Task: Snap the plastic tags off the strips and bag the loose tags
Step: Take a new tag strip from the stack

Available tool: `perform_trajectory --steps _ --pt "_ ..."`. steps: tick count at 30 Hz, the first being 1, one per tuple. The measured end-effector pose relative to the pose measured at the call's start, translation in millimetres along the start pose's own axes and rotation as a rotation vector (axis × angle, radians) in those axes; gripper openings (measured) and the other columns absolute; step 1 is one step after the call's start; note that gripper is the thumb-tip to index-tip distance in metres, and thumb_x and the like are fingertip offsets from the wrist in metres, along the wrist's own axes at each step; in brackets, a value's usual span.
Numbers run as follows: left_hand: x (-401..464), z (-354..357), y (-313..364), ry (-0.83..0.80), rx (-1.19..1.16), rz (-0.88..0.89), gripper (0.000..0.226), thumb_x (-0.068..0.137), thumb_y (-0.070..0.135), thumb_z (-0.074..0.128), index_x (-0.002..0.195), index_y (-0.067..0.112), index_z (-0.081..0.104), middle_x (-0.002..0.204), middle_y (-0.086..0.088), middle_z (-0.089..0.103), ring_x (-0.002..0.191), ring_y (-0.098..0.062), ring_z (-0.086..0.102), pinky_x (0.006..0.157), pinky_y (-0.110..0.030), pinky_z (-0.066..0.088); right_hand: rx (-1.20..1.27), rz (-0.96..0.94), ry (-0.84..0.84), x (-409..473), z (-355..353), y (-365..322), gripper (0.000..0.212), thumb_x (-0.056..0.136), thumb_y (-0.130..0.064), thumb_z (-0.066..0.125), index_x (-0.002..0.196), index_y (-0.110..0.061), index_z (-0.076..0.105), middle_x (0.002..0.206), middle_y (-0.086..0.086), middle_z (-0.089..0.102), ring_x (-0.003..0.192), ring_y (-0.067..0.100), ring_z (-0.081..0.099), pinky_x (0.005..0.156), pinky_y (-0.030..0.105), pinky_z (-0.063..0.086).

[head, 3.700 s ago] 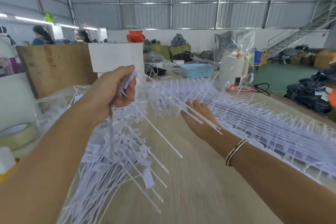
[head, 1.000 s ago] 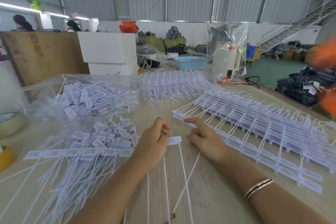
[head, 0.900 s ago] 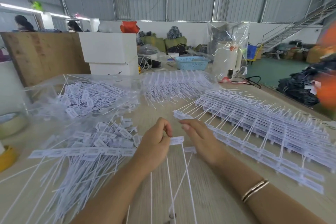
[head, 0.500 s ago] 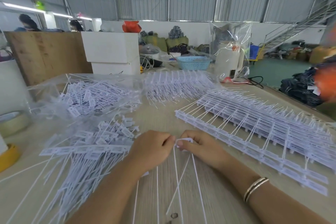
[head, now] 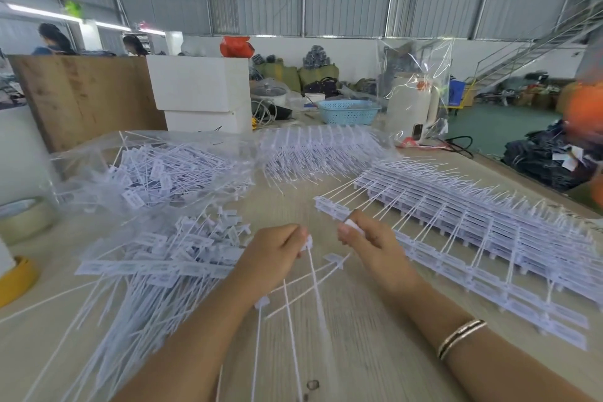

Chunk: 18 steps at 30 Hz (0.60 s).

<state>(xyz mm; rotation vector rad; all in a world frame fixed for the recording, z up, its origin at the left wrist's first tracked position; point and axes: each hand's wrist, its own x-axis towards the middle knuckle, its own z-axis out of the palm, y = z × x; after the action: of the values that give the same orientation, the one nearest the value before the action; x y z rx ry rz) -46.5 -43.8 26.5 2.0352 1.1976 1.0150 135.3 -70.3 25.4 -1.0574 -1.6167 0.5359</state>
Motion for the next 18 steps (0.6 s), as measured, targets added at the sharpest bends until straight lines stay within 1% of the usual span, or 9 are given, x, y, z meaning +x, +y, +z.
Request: perform_trajectory --steps 2,3,5,7,9,12,15,16,18 --pt "-2.3 5.4 0.6 0.006 0.112 0.070 0.041 0.098 0.033 0.043 0.057 0.028 0.046 0.053 0.010 0.050 0.058 -0.011 0.055 0.061 -0.030 0.042 -0.189 0.054 -0.059 3.5 0.2 6.9 0.020 0.092 -0.024 0.059 0.077 -0.010 0.057 0.065 -0.002 0.049 0.060 0.004 0.043 0.066 0.026 0.035" --pt "-2.5 7.6 0.9 0.020 0.181 0.111 0.038 0.097 0.035 0.042 0.060 0.028 0.046 0.052 0.009 0.049 0.055 -0.008 0.053 0.059 -0.031 0.042 -0.292 0.088 -0.089 5.2 1.4 9.3 0.011 0.092 -0.023 0.059 0.088 -0.014 0.060 0.071 -0.004 0.052 0.065 0.003 0.046 0.073 0.028 0.035" --pt "-2.0 8.8 0.6 0.055 0.256 0.162 0.029 0.095 0.039 0.044 0.068 0.030 0.045 0.050 0.010 0.045 0.048 -0.003 0.045 0.050 -0.027 0.034 -0.471 0.141 -0.115 5.2 4.3 13.0 0.020 0.093 -0.029 0.056 0.111 -0.022 0.057 0.091 -0.007 0.053 0.086 0.005 0.049 0.091 0.032 0.032" --pt "-1.4 8.3 -0.3 0.077 0.213 0.153 0.020 0.093 0.042 0.046 0.076 0.034 0.043 0.053 0.013 0.047 0.050 0.001 0.047 0.049 -0.022 0.033 -0.469 0.128 -0.065 4.1 5.2 10.2 0.025 0.096 -0.033 0.049 0.118 -0.024 0.057 0.105 -0.008 0.051 0.105 0.008 0.046 0.101 0.036 0.029" --pt "-1.8 10.8 1.2 0.092 0.145 0.137 0.015 0.095 0.040 0.045 0.081 0.034 0.041 0.061 0.010 0.052 0.056 -0.002 0.053 0.052 -0.026 0.041 -0.353 0.102 -0.061 1.8 7.3 1.4 0.025 0.099 -0.038 0.041 0.104 -0.029 0.063 0.102 -0.013 0.054 0.105 0.007 0.046 0.100 0.041 0.030" --pt "-2.0 13.7 6.7 0.133 0.117 0.155 0.013 0.099 0.029 0.036 0.087 0.025 0.041 0.071 0.004 0.054 0.060 -0.012 0.052 0.056 -0.026 0.040 -0.332 0.063 -0.189 -1.4 14.6 -8.3 0.028 0.092 -0.046 0.043 0.074 -0.034 0.060 0.080 -0.018 0.054 0.088 0.004 0.050 0.095 0.048 0.033" --pt "-1.5 9.0 8.0 0.129 0.250 0.180 0.015 0.100 0.024 0.034 0.088 0.023 0.042 0.070 0.004 0.052 0.058 -0.011 0.049 0.052 -0.025 0.035 -0.256 0.050 -0.178 -0.4 14.8 -7.6 0.022 0.093 -0.024 0.057 0.076 -0.015 0.067 0.075 -0.014 0.055 0.080 0.008 0.052 0.094 0.056 0.034" --pt "-1.6 6.2 7.5 0.125 0.347 0.180 0.019 0.100 0.026 0.034 0.083 0.024 0.042 0.066 0.006 0.049 0.055 -0.009 0.045 0.048 -0.024 0.031 -0.211 0.066 -0.158 -0.2 13.4 -7.2 0.020 0.093 -0.018 0.057 0.076 -0.014 0.067 0.074 -0.014 0.055 0.078 0.006 0.051 0.096 0.056 0.034" --pt "-2.4 0.8 8.2 0.130 0.529 0.150 0.034 0.099 0.034 0.032 0.066 0.026 0.038 0.054 0.006 0.041 0.047 -0.007 0.038 0.045 -0.023 0.023 -0.168 0.084 -0.135 -0.6 11.2 -8.0 0.023 0.093 -0.015 0.056 0.073 -0.024 0.062 0.072 -0.016 0.054 0.077 0.003 0.051 0.097 0.054 0.033"
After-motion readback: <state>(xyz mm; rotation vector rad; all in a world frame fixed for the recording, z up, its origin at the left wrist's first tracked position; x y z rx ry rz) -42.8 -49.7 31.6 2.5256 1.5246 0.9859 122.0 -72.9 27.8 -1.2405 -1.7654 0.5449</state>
